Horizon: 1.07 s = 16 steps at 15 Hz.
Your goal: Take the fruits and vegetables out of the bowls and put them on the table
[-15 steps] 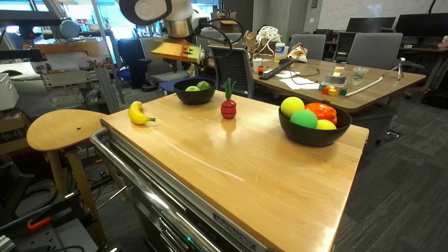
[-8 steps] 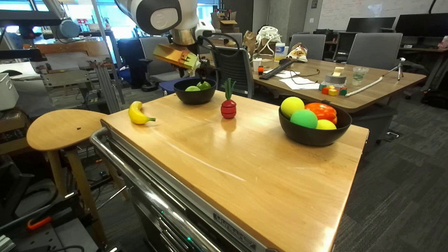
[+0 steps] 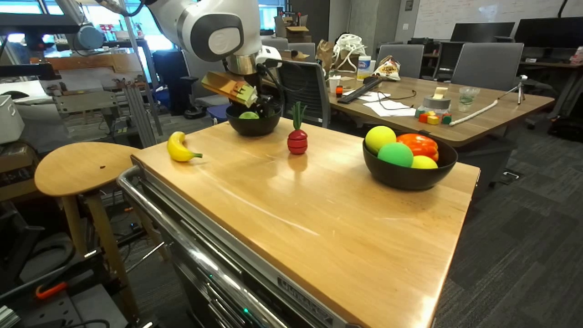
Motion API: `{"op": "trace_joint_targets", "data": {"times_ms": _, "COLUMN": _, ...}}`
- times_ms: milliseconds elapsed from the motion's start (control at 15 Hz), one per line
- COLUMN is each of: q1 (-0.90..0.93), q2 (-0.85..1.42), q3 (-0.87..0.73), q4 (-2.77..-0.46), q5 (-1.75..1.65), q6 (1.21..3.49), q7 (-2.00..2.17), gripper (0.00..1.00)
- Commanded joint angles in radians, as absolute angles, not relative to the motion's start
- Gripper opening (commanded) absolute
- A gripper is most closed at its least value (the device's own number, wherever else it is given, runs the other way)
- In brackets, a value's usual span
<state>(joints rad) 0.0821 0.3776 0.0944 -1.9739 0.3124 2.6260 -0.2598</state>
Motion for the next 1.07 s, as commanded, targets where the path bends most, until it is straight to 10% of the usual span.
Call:
{"op": "trace_joint_targets", "data": {"times_ms": 0, "q1": 0.059, "q2": 0.391, "q3": 0.117, "q4": -1.926, "q5": 0.274, "q6": 2.575, "q7": -0.203, "gripper": 0.46}}
{"op": "trace_joint_targets", "data": {"times_ms": 400, "q1": 0.038, "q2": 0.292, "q3": 0.181, "q4": -1.932, "q5": 0.297, "q6": 2.468, "q7": -0.282, "gripper": 0.18}}
{"op": "trace_joint_targets", "data": {"times_ms": 1000, "q1": 0.091, "q2": -0.016, "q3": 0.224, "q4": -2.127, "q5": 0.327, "q6": 2.156, "q7": -0.575, "gripper": 0.11}}
